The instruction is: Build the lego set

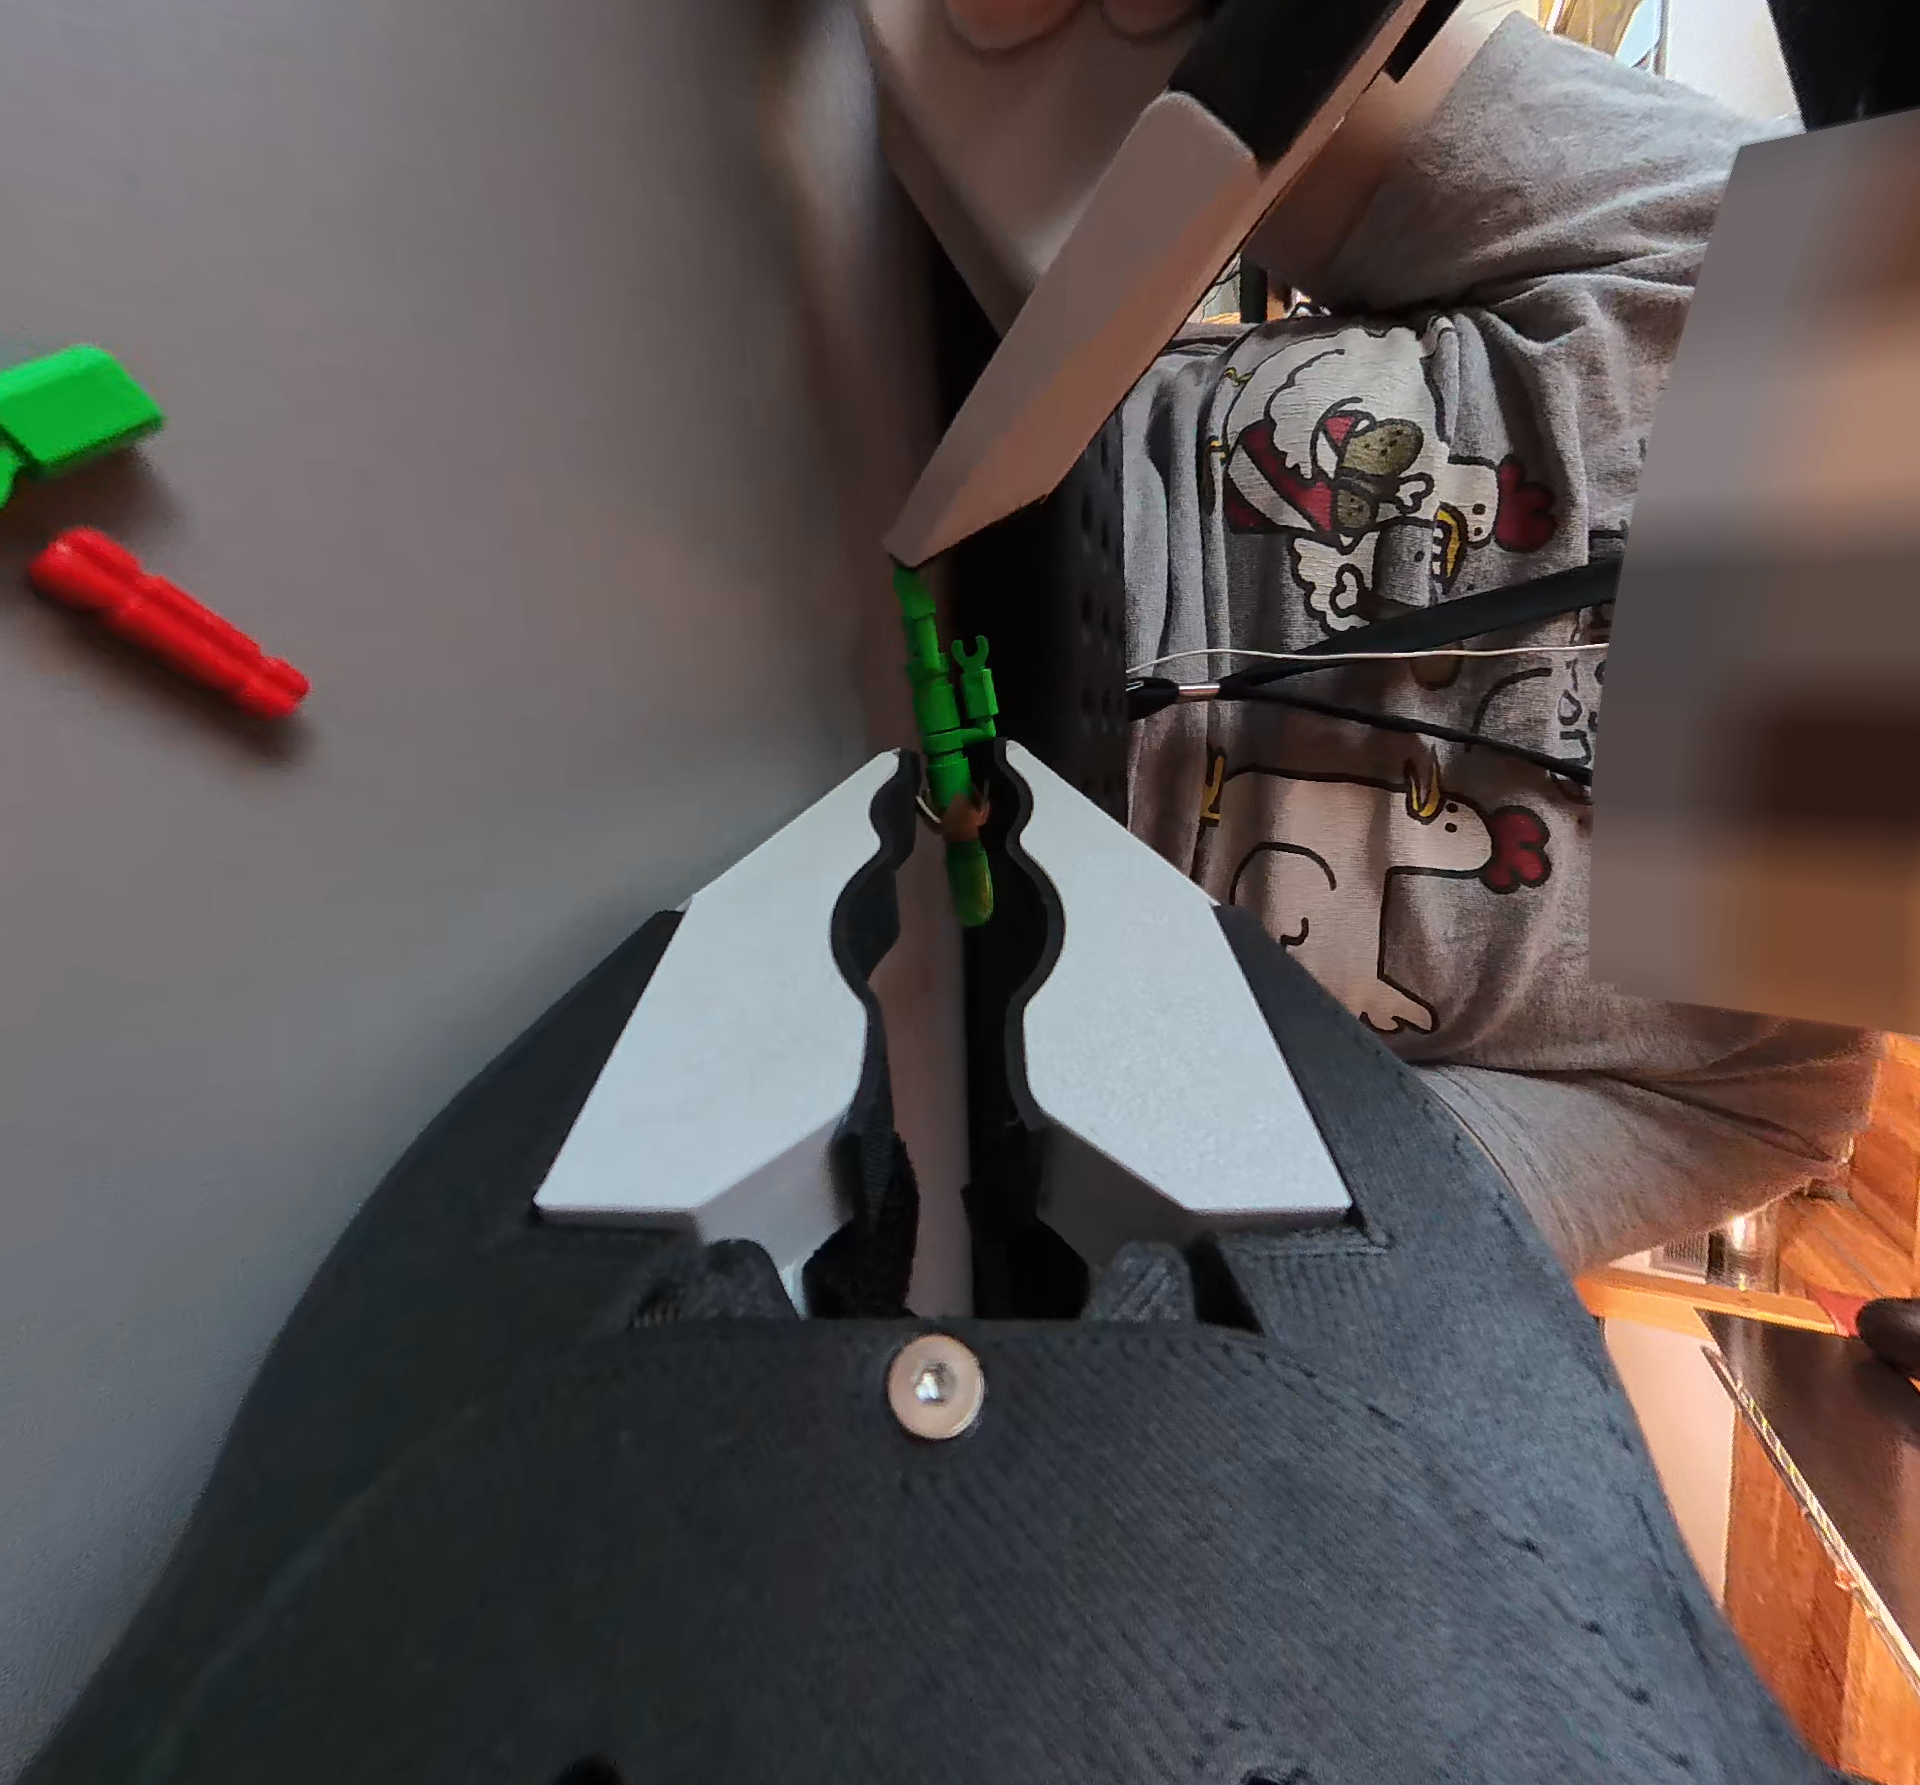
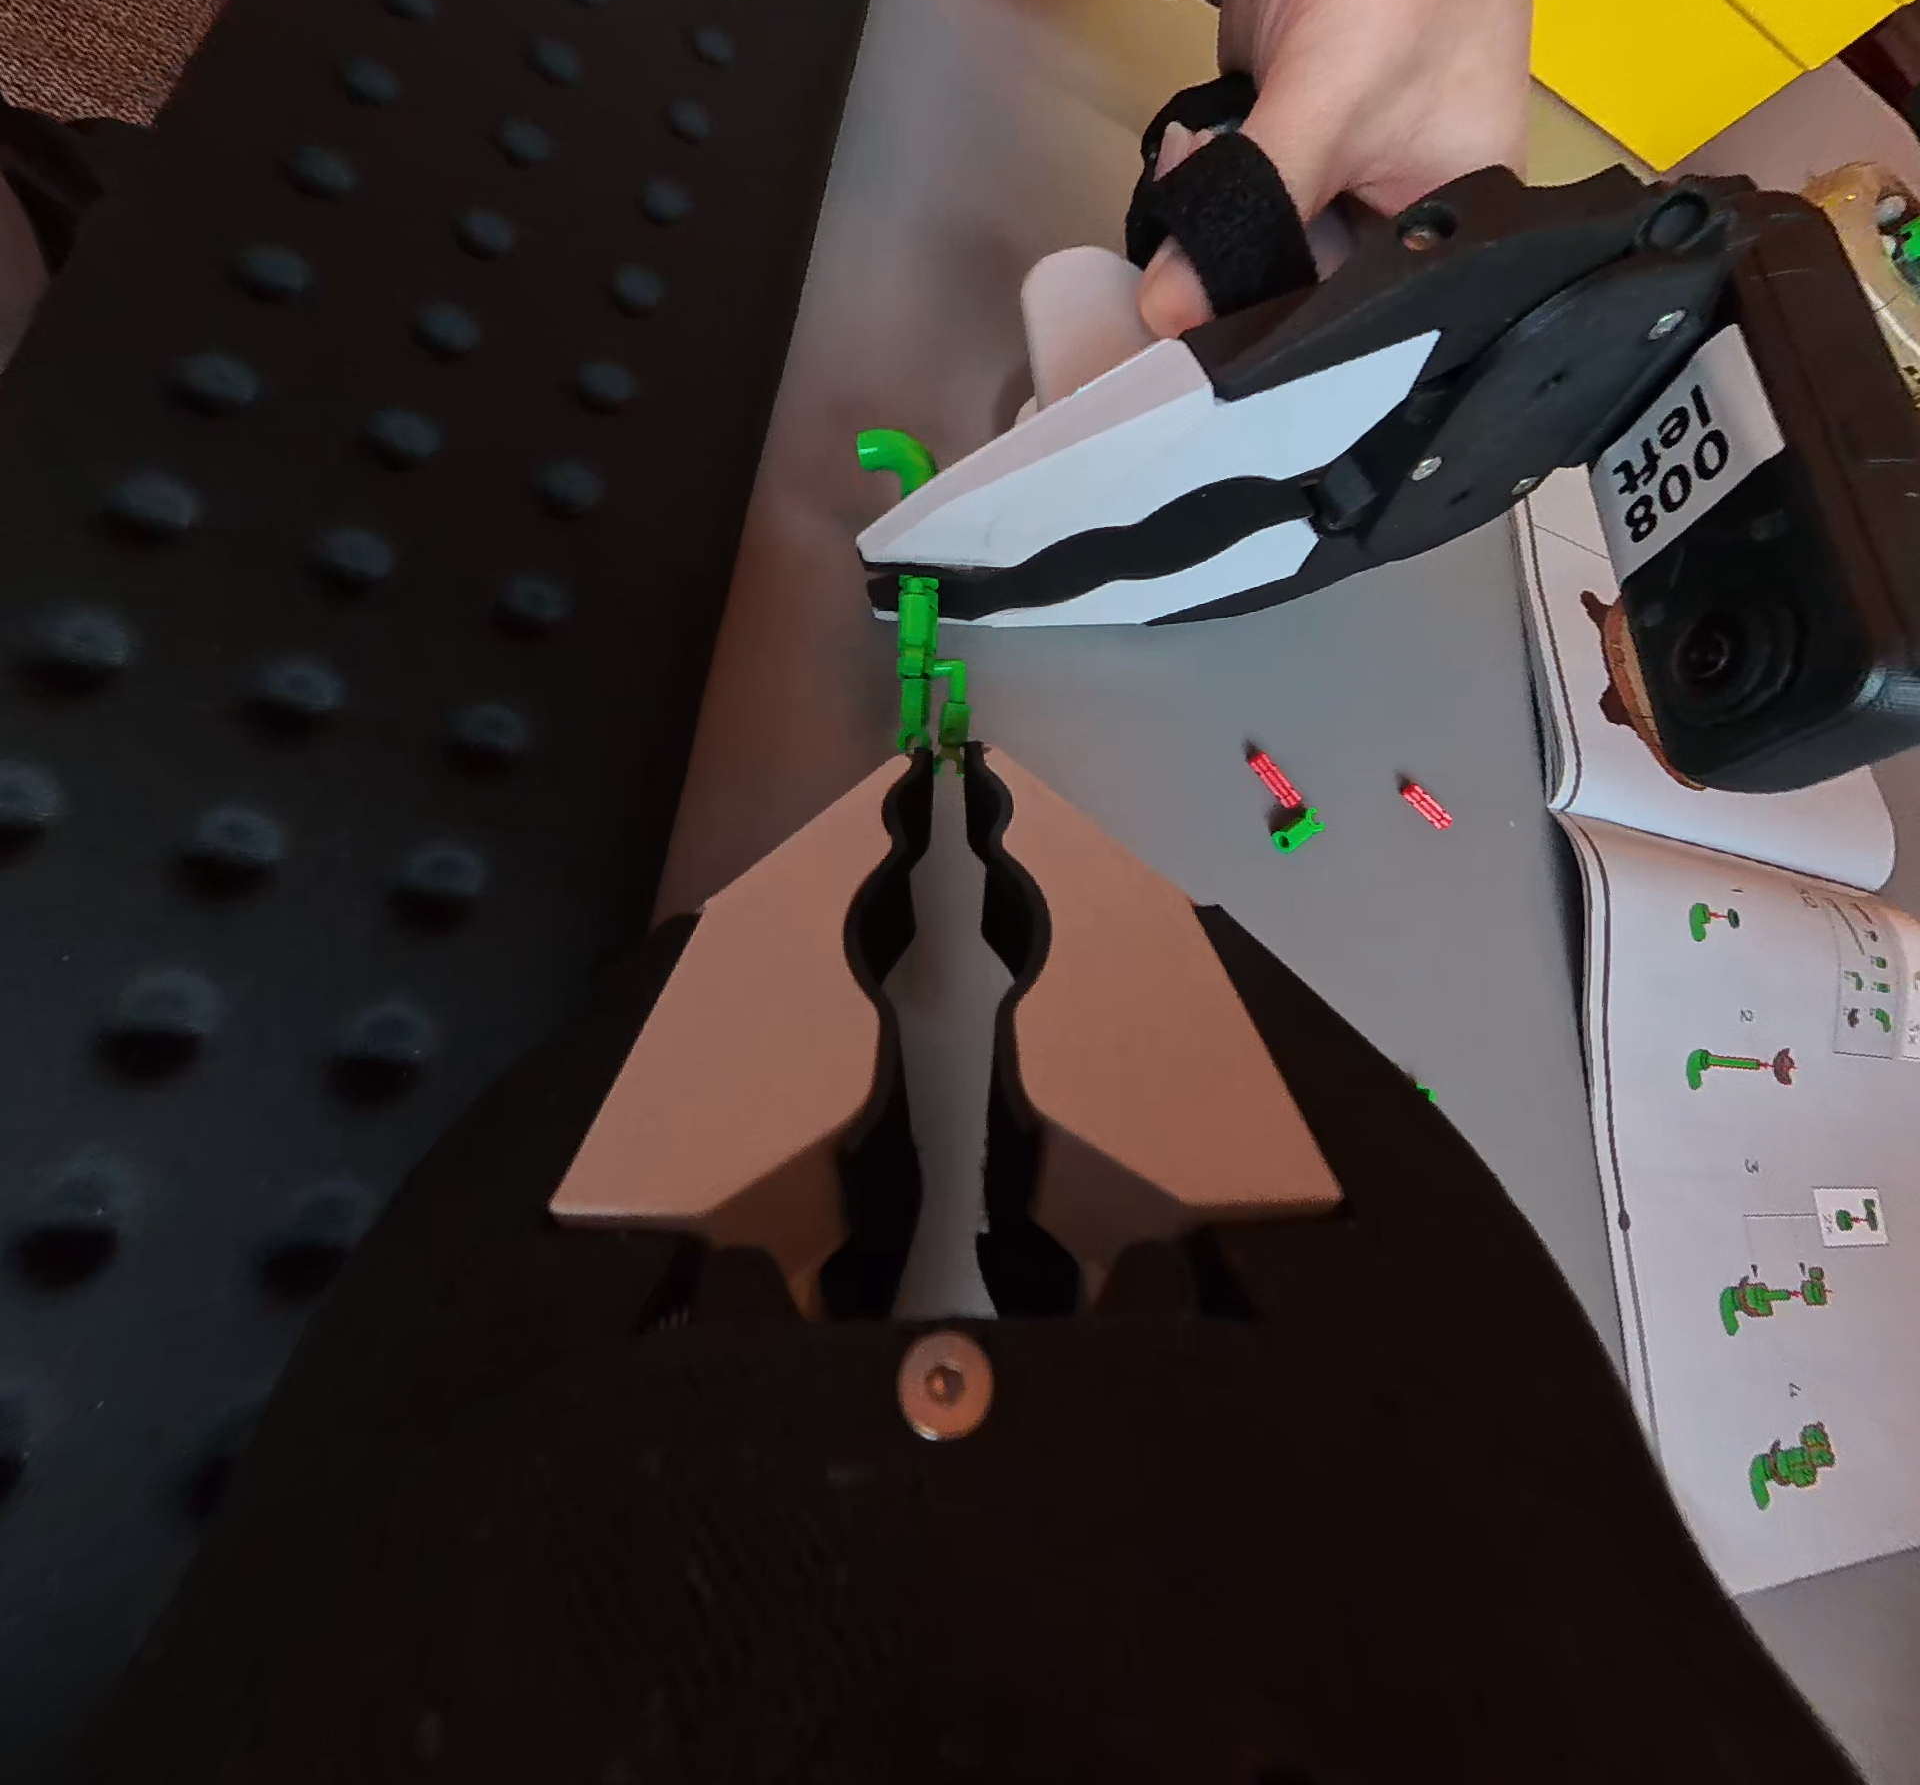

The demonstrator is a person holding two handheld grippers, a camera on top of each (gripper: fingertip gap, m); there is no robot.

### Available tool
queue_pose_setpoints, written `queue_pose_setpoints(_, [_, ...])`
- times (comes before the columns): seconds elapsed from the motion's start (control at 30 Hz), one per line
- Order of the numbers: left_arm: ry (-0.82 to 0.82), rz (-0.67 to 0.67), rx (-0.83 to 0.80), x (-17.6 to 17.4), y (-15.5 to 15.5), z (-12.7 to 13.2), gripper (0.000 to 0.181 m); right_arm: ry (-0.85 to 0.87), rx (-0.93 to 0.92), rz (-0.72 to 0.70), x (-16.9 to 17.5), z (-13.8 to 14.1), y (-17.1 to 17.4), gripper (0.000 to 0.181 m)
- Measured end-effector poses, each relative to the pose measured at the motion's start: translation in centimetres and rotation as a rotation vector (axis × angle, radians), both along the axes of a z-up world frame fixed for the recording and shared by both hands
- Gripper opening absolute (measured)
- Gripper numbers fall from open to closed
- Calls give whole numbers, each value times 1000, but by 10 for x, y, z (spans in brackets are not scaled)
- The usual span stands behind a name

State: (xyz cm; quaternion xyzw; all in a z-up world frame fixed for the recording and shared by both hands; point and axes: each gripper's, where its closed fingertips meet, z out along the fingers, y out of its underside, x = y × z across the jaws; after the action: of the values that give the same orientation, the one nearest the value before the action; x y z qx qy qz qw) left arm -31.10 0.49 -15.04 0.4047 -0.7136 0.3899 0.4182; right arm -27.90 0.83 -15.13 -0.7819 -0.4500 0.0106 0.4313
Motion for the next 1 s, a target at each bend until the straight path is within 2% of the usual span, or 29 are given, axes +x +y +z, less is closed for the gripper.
queue_pose_setpoints(0.27, [21, 8, -19, 0, -2, 1, 11, -102, 18, 10, -1, -2, -2, 5])
queue_pose_setpoints(1.0, [7, -49, -6, -2, -4, 0, 10, -208, -2, 25, -6, -2, -7, 4])
